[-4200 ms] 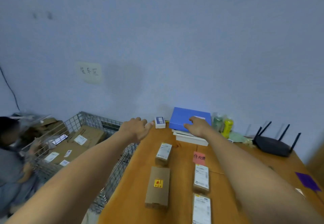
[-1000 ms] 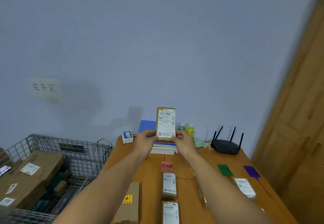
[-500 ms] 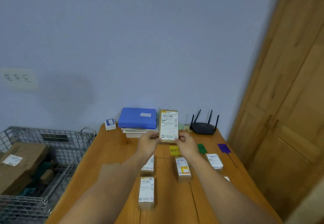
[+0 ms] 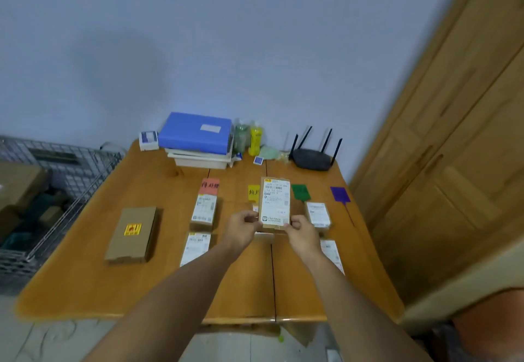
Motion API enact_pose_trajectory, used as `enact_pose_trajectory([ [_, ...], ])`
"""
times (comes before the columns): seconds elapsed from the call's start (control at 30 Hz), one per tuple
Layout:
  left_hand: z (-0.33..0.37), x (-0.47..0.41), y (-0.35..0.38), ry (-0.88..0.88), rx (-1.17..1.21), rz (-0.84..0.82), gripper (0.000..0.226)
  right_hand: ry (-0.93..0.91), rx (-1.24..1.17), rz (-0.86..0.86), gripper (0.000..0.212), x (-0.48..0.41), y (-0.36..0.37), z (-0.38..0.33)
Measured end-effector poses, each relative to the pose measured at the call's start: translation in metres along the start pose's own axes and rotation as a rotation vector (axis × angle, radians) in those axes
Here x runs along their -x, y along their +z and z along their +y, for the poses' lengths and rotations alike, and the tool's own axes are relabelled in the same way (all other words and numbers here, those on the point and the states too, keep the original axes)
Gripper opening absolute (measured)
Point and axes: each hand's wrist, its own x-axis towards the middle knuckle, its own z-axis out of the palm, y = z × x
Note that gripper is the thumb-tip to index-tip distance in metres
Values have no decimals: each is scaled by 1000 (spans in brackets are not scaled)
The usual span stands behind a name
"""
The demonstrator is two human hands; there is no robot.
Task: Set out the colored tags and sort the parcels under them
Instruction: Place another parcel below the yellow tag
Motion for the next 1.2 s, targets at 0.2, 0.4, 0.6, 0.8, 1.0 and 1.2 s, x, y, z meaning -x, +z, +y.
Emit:
enact_pose_trajectory([
  [0.2, -65, 2, 36, -121, -29, -16, 21, 107, 45, -109, 16, -14, 12, 73],
  [0.4, -123, -6, 50, -214, -88, -9, 16, 191, 63, -181, 20, -22, 35, 124],
  [0.6, -176, -9, 61, -324, -118, 21, 22, 282, 42, -255, 27, -31, 63, 172],
  [0.8, -199, -10, 69, -382, -103, 51, 30, 298, 48, -258, 32, -31, 72, 191],
  [1.0, -197, -8, 70, -360, -124, 62, 31, 276, 76, -284, 29, -36, 70, 190],
  [1.2, -184, -7, 65, -401, -146, 33, 32, 265, 123, -314, 31, -33, 63, 181],
])
